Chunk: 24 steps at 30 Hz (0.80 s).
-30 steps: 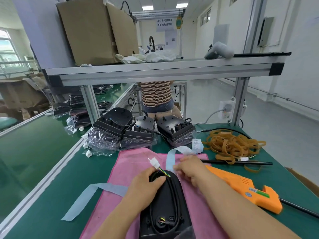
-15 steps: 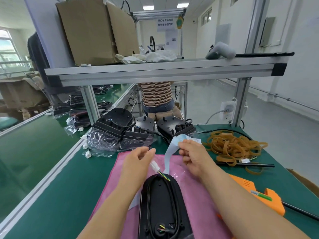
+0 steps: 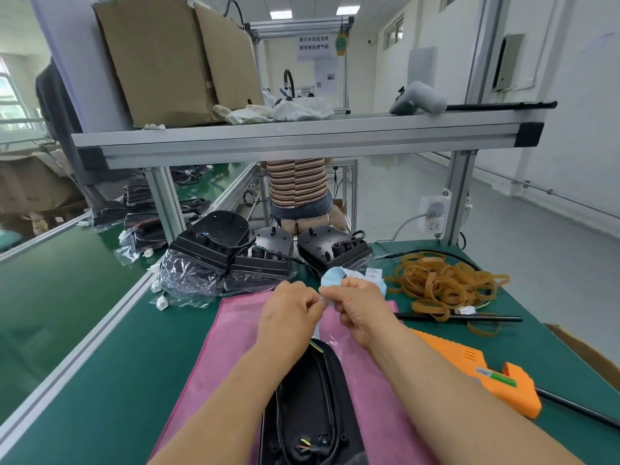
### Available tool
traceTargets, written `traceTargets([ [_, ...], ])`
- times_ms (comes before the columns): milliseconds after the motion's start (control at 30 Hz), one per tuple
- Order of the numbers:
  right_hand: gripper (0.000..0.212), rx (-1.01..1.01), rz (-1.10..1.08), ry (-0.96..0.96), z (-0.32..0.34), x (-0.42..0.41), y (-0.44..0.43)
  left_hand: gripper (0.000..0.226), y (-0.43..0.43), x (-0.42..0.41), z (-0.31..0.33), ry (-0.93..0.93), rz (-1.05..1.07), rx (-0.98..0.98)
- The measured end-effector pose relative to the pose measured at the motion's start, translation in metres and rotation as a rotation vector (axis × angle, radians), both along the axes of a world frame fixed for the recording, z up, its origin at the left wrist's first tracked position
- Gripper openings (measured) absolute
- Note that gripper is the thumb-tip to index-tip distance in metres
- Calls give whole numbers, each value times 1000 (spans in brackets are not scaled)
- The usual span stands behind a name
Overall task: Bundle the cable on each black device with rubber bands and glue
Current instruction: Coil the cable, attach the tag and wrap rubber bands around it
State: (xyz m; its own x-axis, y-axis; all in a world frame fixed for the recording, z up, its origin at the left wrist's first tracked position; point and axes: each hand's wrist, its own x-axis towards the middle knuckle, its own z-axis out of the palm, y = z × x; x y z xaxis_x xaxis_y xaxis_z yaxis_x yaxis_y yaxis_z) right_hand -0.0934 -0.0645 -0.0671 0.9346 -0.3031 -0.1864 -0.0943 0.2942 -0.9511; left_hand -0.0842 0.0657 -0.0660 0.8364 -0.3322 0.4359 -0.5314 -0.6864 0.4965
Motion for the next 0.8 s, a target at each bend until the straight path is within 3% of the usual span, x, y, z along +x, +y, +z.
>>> traceTargets([
  [67,32,68,-79,63,-3,4,-1,25,-2,-3,2,-279,-47,159],
  [133,24,140,-135,110,-5,7,-5,24,-2,-4,-1,-380,-63,182],
  [233,14,214,-151,128,-5,6,-15,23,10,3,-4,-99,102,-171],
  [433,13,358,-115,72,-9,0,-21,13,85,36,-31,427,723,-800],
  [500,8,402,-102,57,-9,0,-21,27,101,40,-43,558,771,-1025],
  [567,11,388,-91,70,-7,-1,-21,47,106,41,-47,619,733,-934],
  [667,13,315,-74,103,-3,-4,-19,49,91,33,-32,479,689,-496],
  [800,16,294,-31,123,2,-7,-15,14,48,7,-4,184,309,-473],
])
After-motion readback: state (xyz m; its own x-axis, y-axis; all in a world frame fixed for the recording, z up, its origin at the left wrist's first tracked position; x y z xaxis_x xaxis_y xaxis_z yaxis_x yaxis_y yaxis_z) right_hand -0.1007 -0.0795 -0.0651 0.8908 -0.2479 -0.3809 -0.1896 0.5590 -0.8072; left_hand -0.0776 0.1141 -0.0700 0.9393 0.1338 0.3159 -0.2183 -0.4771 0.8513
